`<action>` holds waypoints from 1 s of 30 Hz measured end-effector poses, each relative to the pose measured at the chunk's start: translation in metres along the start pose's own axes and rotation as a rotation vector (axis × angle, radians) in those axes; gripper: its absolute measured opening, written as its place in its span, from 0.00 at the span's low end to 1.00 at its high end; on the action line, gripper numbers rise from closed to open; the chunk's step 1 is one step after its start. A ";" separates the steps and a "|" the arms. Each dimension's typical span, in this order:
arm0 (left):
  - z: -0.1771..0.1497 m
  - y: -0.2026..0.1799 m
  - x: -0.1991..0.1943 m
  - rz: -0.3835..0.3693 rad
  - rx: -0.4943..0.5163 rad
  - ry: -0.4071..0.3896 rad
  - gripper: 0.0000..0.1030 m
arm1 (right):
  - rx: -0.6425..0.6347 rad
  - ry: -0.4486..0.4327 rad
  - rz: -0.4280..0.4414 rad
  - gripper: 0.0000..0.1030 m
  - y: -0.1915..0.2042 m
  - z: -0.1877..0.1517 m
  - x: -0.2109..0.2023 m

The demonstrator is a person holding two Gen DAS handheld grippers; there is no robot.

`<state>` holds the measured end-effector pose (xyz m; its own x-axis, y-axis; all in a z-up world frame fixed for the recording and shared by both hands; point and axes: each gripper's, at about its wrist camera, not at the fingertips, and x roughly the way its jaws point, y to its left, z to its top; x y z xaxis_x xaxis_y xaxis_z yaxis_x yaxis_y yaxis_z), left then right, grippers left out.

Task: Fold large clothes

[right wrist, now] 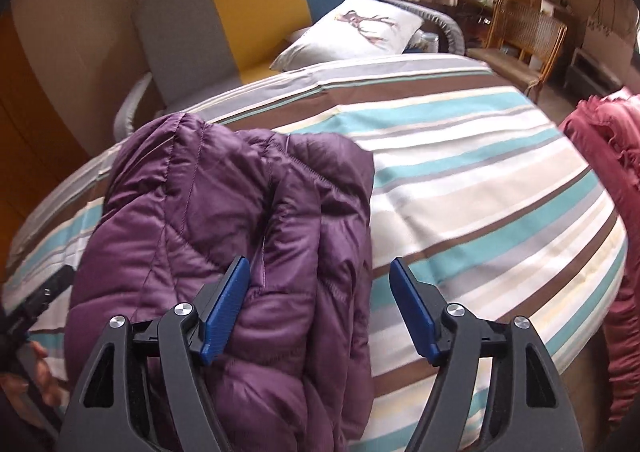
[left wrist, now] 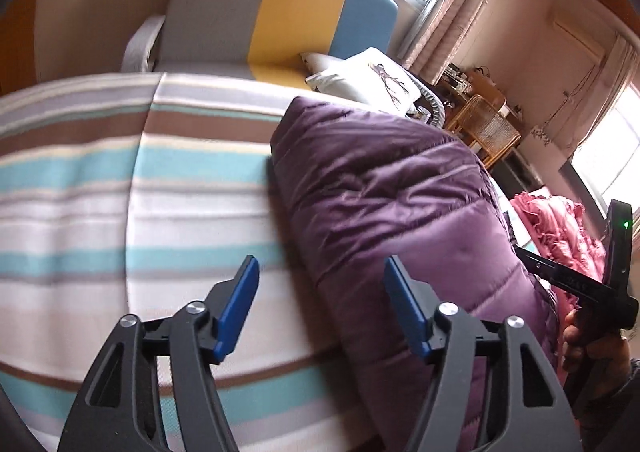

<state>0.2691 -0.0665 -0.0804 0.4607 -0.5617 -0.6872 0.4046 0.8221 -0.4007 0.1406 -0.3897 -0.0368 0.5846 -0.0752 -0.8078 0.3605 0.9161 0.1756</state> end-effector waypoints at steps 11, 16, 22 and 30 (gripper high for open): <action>-0.001 0.011 0.031 -0.180 -0.143 0.072 0.76 | 0.139 0.128 0.227 0.72 -0.027 -0.018 0.035; 0.002 -0.002 0.041 -0.222 -0.123 0.083 0.65 | 0.136 0.135 0.263 0.68 -0.028 -0.018 0.041; 0.005 -0.020 0.045 -0.246 -0.073 0.076 0.41 | 0.140 0.125 0.310 0.49 -0.026 -0.022 0.041; 0.008 -0.023 0.029 -0.254 -0.032 0.051 0.20 | 0.076 0.064 0.324 0.26 -0.002 -0.034 0.020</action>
<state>0.2798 -0.1024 -0.0866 0.3066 -0.7456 -0.5917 0.4765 0.6584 -0.5827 0.1268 -0.3795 -0.0730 0.6320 0.2420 -0.7362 0.2178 0.8562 0.4684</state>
